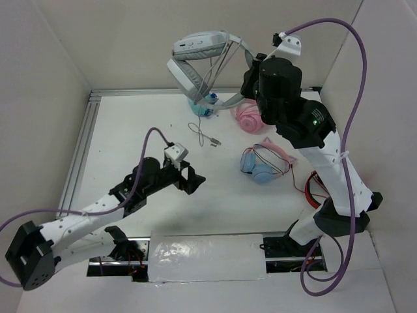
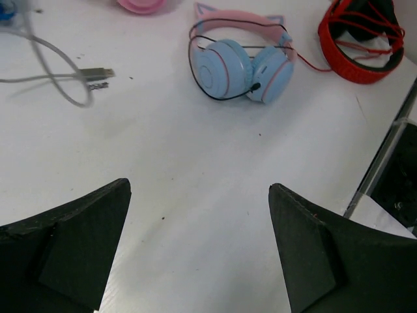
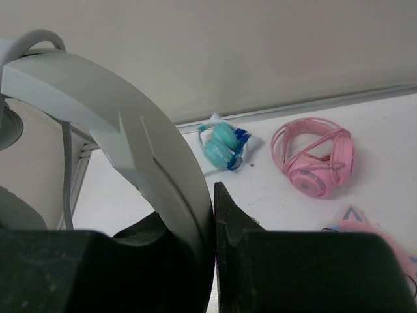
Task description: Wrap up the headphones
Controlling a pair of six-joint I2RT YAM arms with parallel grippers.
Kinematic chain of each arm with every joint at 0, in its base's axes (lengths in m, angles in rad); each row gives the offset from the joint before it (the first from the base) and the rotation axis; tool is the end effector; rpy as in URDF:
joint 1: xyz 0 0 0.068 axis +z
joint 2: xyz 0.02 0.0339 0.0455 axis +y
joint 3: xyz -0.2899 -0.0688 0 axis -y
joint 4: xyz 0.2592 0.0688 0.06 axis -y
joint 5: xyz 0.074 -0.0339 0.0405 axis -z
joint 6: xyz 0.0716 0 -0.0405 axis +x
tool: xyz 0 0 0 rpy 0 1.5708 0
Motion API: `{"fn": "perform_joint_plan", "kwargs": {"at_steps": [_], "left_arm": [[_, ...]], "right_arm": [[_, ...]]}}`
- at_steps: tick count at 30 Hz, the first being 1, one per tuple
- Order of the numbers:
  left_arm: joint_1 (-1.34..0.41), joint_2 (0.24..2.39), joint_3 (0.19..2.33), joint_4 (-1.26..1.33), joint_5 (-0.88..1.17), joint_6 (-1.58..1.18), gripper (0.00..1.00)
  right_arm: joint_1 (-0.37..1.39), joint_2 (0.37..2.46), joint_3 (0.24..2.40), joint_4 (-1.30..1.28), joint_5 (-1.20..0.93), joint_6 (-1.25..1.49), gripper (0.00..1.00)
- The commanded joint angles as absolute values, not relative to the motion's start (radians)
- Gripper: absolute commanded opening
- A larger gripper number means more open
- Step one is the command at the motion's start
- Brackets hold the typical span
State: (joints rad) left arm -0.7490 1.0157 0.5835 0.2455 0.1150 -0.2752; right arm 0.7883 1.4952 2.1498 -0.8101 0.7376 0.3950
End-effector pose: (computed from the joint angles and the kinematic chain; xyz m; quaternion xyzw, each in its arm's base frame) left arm 0.1924 -0.1901 0.2788 0.2160 0.7386 -0.3507 0.5337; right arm 0.2405 0.1736 0.5883 0.0913 0.7409 0.1108 0.6561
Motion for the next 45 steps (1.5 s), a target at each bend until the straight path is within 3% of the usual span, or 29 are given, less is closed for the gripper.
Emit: {"fn": "perform_joint_plan", "kwargs": {"at_steps": [1,11,15,19,24,27,28,29,34,36,42,44,45], "left_arm": [[-0.723,0.89,0.509,0.36,0.008,-0.301,0.99],[-0.64,0.871,0.558,0.446,0.058,-0.161,0.99],[-0.595,1.012,0.564,0.601,0.093,-0.101,0.99],[-0.51,1.161,0.59,0.715,0.318,-0.101,0.99],[-0.465,1.288,0.681,0.764,0.415,-0.15,0.99],[-0.456,1.356,0.695,0.831,0.445,-0.161,0.9],[-0.453,1.371,0.696,0.847,0.433,-0.167,0.78],[-0.453,1.387,0.71,0.857,0.422,-0.172,0.73],[-0.443,1.469,0.739,0.891,0.397,-0.182,0.62],[-0.434,1.491,0.741,0.928,0.431,-0.187,0.5],[-0.433,1.503,0.713,1.012,0.552,-0.198,0.55],[-0.433,1.508,0.715,1.035,0.583,-0.198,0.53],[-0.433,1.511,0.719,1.04,0.606,-0.201,0.45]], "right_arm": [[0.813,1.456,2.198,-0.71,0.675,0.407,0.0],[0.899,1.419,2.151,-0.73,0.608,0.406,0.0],[0.916,1.405,2.135,-0.729,0.575,0.403,0.0],[0.922,1.385,2.112,-0.721,0.557,0.399,0.0],[0.922,1.388,2.125,-0.718,0.578,0.396,0.0],[0.922,1.399,2.132,-0.726,0.588,0.403,0.0],[0.922,1.399,2.132,-0.724,0.586,0.403,0.0],[0.92,1.399,2.131,-0.721,0.584,0.403,0.0],[0.913,1.391,2.12,-0.723,0.571,0.413,0.0],[0.905,1.385,2.112,-0.716,0.565,0.416,0.0],[0.878,1.378,2.1,-0.719,0.538,0.431,0.0],[0.867,1.374,2.088,-0.719,0.516,0.442,0.0],[0.852,1.374,2.082,-0.721,0.508,0.446,0.0]]}}
